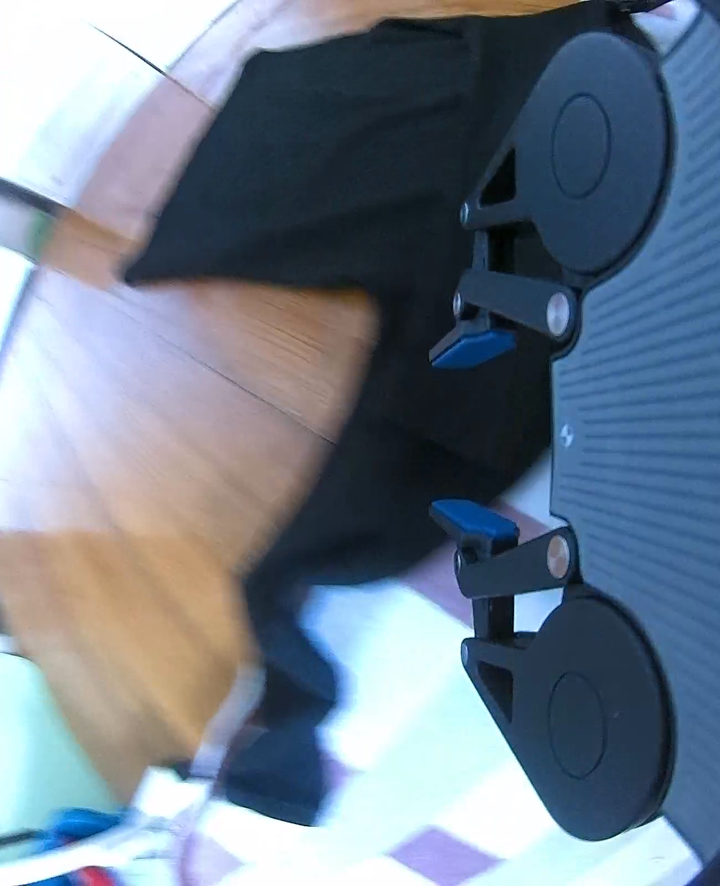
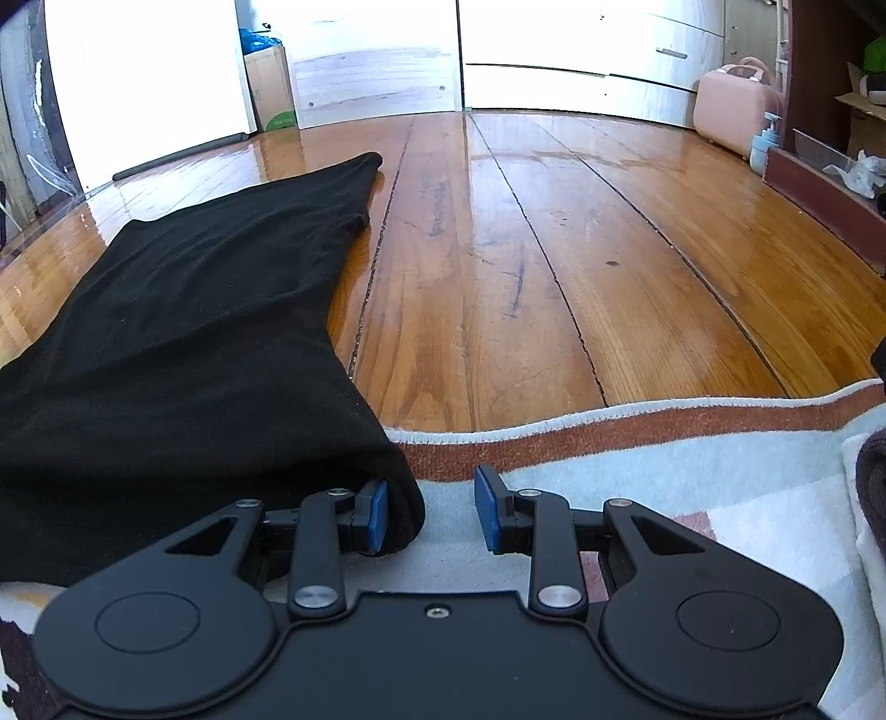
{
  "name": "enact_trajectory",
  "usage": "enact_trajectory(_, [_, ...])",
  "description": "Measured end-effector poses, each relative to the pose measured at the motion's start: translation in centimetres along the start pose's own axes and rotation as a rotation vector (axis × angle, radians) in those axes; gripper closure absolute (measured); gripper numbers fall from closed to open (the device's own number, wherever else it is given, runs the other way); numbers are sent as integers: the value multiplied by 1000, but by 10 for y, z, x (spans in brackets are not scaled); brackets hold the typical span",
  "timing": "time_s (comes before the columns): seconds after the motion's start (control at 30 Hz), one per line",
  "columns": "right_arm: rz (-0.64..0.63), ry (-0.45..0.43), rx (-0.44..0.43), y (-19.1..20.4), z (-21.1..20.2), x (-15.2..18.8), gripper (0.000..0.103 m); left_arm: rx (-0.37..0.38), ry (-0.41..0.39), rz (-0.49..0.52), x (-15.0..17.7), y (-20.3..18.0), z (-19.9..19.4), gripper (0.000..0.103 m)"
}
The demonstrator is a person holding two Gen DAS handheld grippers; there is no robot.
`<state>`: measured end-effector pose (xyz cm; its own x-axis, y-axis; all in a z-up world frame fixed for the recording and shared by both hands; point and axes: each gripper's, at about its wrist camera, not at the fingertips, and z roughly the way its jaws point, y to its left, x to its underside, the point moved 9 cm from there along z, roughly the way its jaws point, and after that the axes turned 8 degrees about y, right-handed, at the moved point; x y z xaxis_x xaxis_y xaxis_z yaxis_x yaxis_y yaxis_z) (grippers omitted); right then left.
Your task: Fold clothes
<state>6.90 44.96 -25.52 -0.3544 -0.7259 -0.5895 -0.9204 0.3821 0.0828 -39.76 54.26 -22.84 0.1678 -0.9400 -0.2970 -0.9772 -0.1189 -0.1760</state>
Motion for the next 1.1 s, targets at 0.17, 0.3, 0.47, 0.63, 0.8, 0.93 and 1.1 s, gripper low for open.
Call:
enact_trajectory(0.17, [-28, 10, 14, 2, -1, -1, 60, 169, 140, -125, 10, 6, 16, 38])
enact_trajectory(0.3, [-186, 8, 105, 21, -17, 0, 57, 98, 110, -83, 7, 6, 17, 23])
enact_trajectory(0.47, [-586, -118, 151, 76, -47, 10, 52, 119, 140, -70, 3, 1, 27, 23])
enact_trajectory(0.63, [-855, -105, 246, 105, -21, 10, 52, 149, 67, 11, -3, -16, 15, 23])
enact_trajectory(0.8, [-938, -42, 244, 103, 6, 5, 58, 186, 53, 32, -7, -25, 14, 23])
enact_trajectory(0.93, [-731, -73, 167, 88, -5, -20, 99, 204, 70, 51, -4, -31, 15, 23])
enact_trajectory(1.1, [-147, -117, 113, 12, -28, -47, 100, 184, 67, 131, 0, -47, 17, 23])
